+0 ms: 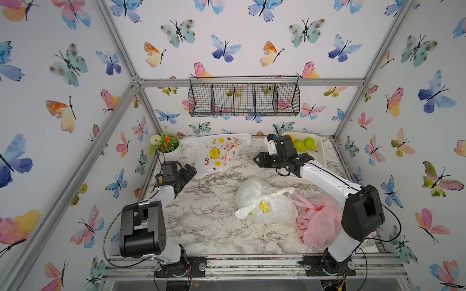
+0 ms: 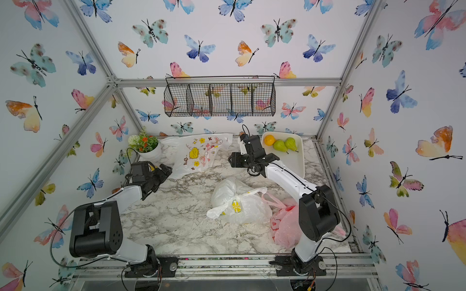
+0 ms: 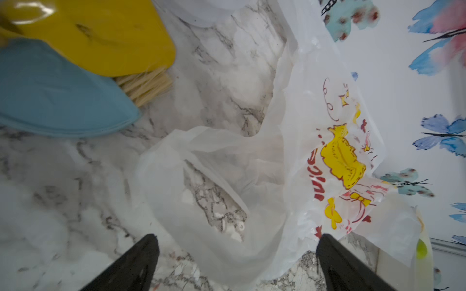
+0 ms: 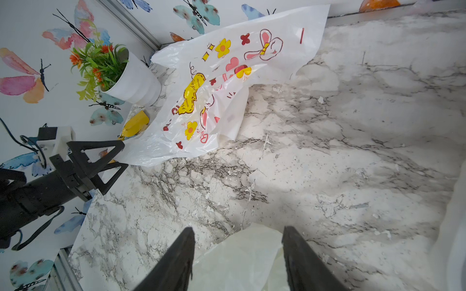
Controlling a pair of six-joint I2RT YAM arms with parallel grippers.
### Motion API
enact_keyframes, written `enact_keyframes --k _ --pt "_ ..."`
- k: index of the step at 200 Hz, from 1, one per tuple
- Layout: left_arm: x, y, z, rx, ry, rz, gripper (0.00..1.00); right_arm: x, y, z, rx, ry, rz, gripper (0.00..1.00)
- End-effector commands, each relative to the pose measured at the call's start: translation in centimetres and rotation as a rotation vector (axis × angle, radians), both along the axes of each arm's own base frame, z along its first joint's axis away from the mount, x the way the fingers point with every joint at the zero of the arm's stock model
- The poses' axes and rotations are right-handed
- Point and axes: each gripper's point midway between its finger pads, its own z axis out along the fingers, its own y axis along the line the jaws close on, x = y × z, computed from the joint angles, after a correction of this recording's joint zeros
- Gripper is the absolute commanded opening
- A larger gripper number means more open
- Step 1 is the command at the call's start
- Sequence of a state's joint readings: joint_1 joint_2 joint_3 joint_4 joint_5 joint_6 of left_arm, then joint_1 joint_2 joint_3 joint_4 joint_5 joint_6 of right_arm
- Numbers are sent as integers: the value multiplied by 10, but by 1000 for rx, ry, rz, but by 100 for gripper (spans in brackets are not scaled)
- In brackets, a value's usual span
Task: Place the pears into plastic bags & tie knots
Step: Pick up the plastic bag at the center of the board.
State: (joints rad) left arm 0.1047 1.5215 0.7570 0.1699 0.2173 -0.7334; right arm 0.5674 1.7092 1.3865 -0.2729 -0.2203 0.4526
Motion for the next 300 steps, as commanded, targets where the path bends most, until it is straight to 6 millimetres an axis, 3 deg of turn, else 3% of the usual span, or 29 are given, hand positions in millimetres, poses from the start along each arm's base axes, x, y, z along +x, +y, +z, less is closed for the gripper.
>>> enact_keyframes --k 1,20,32,40,49,63,91,107,129,166,180,197,243,275,300 --pt "29 -7 31 -44 -181 -7 96 -2 -1 8 0 -20 9 59" --pt "36 -4 15 -35 -152 12 87 0 -3 4 -3 -14 -7 61" --pt "40 1 11 -36 -166 30 72 7 -15 8 13 -25 -53 62" --pt "42 1 16 -29 -196 24 55 17 -30 13 40 -41 -105 62" --pt "47 -7 29 -28 -246 -19 29 32 -54 15 65 -42 -178 61" --pt "55 -39 63 1 -333 -165 5 62 -97 17 81 -32 -310 61" --pt "51 -119 141 179 -413 -499 0 119 -178 4 -122 -80 -603 70" --pt "32 -161 189 282 -464 -708 0 144 -223 -11 -192 -86 -727 76" --pt "-3 -197 246 393 -569 -946 0 177 -257 -25 -306 -117 -777 87" --pt "-52 -221 307 593 -736 -1193 0 218 -268 -65 -387 -97 -732 91" --pt "-76 -234 323 604 -824 -1311 0 230 -270 -74 -405 -108 -727 91" --pt "-88 -247 335 603 -880 -1375 0 244 -269 -88 -390 -103 -711 91" --pt "-74 -281 340 640 -883 -1454 0 266 -255 -131 -340 -49 -661 89" --pt "-56 -293 352 685 -897 -1419 0 254 -252 -163 -311 37 -664 87" --pt "-34 -285 339 695 -825 -1300 0 242 -247 -166 -278 75 -659 85"
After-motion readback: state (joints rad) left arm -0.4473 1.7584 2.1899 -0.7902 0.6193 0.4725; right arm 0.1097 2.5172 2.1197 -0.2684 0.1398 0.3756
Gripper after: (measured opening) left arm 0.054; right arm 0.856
